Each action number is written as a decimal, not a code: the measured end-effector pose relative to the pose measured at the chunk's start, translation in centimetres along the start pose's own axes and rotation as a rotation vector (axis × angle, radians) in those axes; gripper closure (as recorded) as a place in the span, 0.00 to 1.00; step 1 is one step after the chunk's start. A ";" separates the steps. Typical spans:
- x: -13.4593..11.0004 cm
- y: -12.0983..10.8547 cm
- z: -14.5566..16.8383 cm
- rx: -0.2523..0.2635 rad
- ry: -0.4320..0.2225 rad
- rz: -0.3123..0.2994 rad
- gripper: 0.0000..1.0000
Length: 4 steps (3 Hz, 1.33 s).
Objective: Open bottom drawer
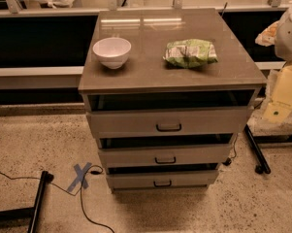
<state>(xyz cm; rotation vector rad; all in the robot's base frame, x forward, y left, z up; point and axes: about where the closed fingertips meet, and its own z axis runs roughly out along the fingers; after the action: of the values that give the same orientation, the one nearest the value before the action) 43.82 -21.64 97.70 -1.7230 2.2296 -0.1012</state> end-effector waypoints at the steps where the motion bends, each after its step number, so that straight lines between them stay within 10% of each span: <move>1: 0.0 0.0 0.0 0.000 0.000 0.000 0.00; 3: 1.7 1.3 7.6 -0.133 -0.042 0.064 0.00; 4: 3.7 5.6 15.2 -0.230 -0.203 0.160 0.00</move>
Offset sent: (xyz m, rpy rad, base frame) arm 0.0079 0.0002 -0.0283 -0.0185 0.0829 -0.0096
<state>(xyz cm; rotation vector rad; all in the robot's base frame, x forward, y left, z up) 42.18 -21.58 81.18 -1.5734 2.2859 0.3643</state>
